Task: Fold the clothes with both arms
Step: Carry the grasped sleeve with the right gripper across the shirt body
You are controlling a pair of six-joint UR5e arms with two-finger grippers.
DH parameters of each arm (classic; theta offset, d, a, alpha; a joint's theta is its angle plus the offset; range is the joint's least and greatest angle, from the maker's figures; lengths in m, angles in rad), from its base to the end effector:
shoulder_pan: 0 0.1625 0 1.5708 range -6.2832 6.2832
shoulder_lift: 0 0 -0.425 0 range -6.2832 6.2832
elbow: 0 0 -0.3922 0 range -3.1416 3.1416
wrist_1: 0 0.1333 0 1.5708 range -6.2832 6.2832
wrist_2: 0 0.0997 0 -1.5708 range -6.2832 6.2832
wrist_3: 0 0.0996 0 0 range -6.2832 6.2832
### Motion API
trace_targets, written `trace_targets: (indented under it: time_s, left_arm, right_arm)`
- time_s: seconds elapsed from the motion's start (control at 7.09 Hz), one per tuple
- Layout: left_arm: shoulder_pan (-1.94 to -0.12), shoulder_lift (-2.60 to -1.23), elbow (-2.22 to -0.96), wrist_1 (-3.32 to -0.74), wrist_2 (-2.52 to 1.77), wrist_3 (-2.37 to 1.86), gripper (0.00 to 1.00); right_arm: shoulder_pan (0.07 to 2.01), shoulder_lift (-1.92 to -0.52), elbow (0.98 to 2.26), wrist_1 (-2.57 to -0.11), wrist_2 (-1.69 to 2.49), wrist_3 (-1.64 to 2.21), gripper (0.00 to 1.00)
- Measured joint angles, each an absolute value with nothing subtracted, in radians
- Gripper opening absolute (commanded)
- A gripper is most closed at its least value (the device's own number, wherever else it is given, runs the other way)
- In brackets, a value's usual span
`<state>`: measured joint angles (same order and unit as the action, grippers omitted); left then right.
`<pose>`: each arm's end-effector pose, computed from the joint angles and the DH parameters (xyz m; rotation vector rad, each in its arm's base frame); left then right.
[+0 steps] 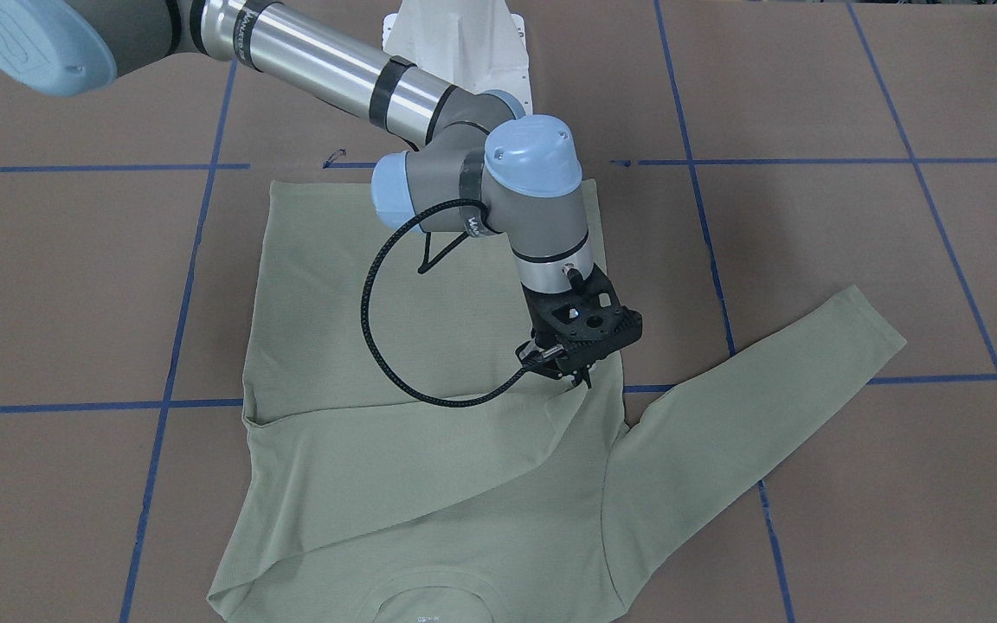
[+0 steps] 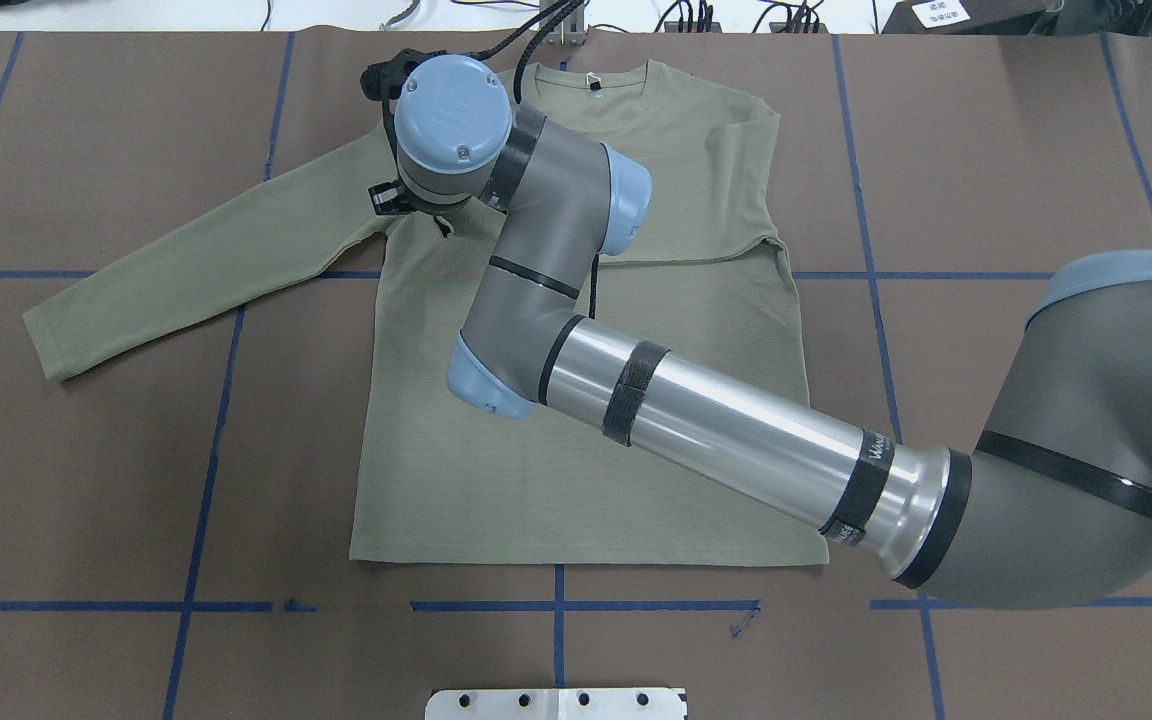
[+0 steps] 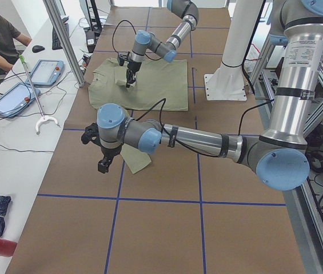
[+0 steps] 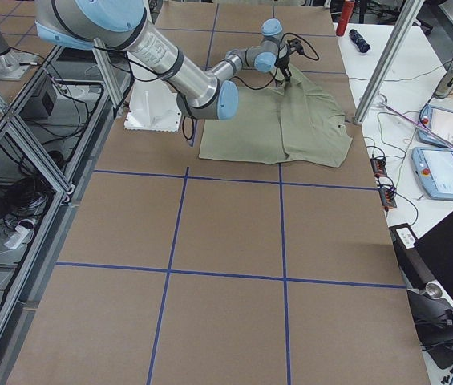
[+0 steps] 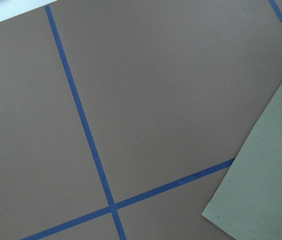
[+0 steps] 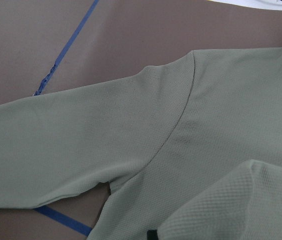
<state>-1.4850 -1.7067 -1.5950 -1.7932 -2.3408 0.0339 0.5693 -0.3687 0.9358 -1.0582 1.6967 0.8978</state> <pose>-0.0154 -0.5674 0.5502 0.3442 0.7712 0.2597 -0.6604 -0.5661 0.0637 0.5358 -0.9438 -0.1613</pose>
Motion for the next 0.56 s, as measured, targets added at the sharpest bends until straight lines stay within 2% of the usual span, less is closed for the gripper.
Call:
trace_targets:
  time_s: [0.56]
  left_arm:
    - [-1.485,-1.707,-1.587,-1.795,-2.341,0.036,1.0]
  right_arm:
    - [0.476,-0.34,0.935,-1.059,1.543,1.026,1.0]
